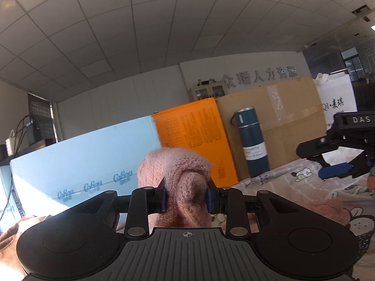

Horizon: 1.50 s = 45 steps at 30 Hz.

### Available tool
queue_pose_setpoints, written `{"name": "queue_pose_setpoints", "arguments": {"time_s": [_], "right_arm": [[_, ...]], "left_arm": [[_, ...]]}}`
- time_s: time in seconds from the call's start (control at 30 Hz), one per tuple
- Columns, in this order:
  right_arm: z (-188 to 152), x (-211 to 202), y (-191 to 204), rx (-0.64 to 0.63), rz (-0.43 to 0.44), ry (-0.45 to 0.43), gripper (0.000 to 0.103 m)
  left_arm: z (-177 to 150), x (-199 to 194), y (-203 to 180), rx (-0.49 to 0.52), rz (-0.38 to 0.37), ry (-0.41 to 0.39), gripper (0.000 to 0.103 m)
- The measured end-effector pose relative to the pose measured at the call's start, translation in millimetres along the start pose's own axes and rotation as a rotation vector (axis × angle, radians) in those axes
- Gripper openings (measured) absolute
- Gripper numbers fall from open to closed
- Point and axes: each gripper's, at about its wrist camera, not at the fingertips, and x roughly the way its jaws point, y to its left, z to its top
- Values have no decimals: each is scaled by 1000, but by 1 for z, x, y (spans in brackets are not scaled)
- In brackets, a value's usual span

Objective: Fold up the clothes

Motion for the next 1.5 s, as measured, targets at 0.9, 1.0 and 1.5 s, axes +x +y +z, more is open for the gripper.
{"name": "queue_pose_setpoints", "arguments": {"time_s": [0.9,1.0,1.5], "right_arm": [[1,-12,-9,147,125,57,94],[-4,-16,0,150,153,97,94],[-32,17,47,-21,-92,202,45]], "left_arm": [[-45,25,66,-495,-200,-63,93],[-59,44,100,-718,-212,74,93],[-94,59,103,-909,-353,317,93]]}}
